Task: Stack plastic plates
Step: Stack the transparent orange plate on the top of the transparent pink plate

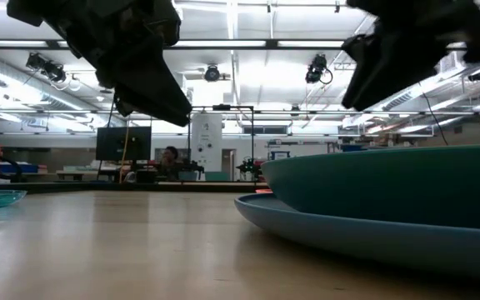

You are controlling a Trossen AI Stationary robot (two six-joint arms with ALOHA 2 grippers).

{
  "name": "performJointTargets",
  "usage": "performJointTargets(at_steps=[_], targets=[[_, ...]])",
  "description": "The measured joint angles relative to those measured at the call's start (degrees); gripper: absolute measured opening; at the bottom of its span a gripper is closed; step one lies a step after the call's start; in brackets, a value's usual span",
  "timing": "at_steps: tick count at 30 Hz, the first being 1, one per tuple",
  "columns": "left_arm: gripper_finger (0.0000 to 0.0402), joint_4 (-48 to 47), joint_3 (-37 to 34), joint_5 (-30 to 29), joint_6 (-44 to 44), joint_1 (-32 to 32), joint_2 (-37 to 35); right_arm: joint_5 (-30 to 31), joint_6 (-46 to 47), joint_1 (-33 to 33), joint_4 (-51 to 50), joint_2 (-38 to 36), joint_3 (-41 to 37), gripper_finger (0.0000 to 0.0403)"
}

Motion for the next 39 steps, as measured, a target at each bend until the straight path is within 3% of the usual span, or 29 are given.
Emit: performJointTargets(at_steps=[13,16,20,27,39], targets=[[0.0156,-0.7,0.0,0.2,-1.8,-3.2,0.0,0.2,-14.5,-10.3,1.8,5.9,0.0,0.0118],[0.0156,-0.8,0.0,0.2,-2.8,-3.6,0.0,-4.1,-16.4,-12.4,2.9,6.3,-0.1,0.0128],[0.0156,-1.3,0.0,0.2,-3.3,-4.4,0.0,-8.3,-18.7,-14.9,9.8,5.6,-4.0,0.0150],[0.0156,-1.2,0.0,0.2,-4.7,-6.2,0.0,-5.1,-24.1,-16.7,24.0,4.6,-12.7,0.0180],[0.0156,-0.9,0.0,0.2,-5.0,-6.0,0.0,-6.5,-26.6,-20.3,28.9,4.6,-17.7,0.0183]])
